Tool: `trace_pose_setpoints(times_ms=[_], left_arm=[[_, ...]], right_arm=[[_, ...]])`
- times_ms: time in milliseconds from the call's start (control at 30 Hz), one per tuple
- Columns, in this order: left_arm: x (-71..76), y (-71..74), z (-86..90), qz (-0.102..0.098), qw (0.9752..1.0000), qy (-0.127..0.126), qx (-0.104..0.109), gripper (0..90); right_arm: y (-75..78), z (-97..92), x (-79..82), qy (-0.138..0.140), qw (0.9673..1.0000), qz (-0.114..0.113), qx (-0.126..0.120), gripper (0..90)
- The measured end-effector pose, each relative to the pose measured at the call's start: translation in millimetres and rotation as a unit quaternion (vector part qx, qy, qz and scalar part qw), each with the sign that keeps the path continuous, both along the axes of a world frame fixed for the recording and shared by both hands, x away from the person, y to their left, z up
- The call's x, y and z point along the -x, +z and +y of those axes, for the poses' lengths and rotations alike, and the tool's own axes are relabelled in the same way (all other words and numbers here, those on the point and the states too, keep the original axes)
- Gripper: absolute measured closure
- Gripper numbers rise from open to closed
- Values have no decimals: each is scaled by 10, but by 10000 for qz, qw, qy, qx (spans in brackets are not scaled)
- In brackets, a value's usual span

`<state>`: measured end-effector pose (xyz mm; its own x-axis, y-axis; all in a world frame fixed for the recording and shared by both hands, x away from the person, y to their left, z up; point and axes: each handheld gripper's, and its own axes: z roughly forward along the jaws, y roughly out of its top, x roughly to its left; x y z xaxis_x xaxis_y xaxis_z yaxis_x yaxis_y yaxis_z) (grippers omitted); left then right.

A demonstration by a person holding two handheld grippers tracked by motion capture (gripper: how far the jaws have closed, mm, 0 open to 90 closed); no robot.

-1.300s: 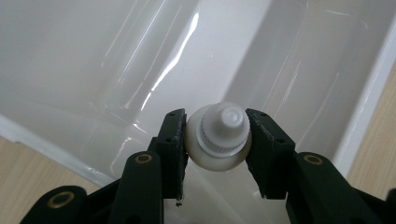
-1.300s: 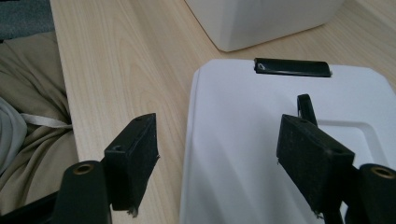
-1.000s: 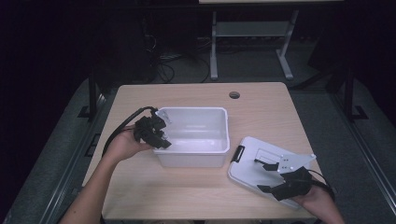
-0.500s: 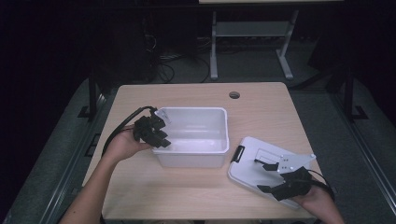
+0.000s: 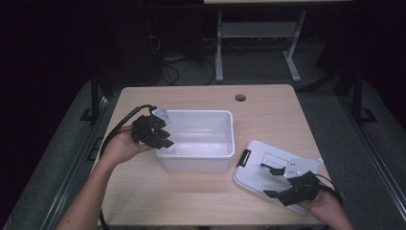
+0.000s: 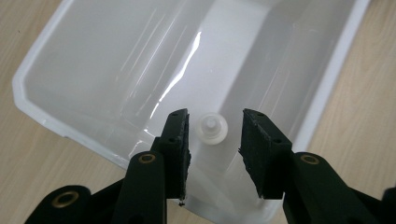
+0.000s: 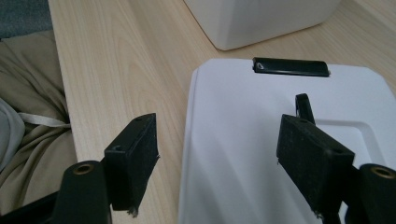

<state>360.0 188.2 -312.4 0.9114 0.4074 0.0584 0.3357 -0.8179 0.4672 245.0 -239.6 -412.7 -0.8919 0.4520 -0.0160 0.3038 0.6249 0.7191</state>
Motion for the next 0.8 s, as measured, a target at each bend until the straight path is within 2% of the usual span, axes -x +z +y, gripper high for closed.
trace_pose_setpoints(times_ms=[400,800], left_arm=[[190,212,86,-171,9998,-92,-70,598],[382,265,252,-261,9996,6,-59,566]], right_arm=[[0,10,-1,-11,10000,-11,23,285],[-8,53,-20,35,10000,30,31,285]])
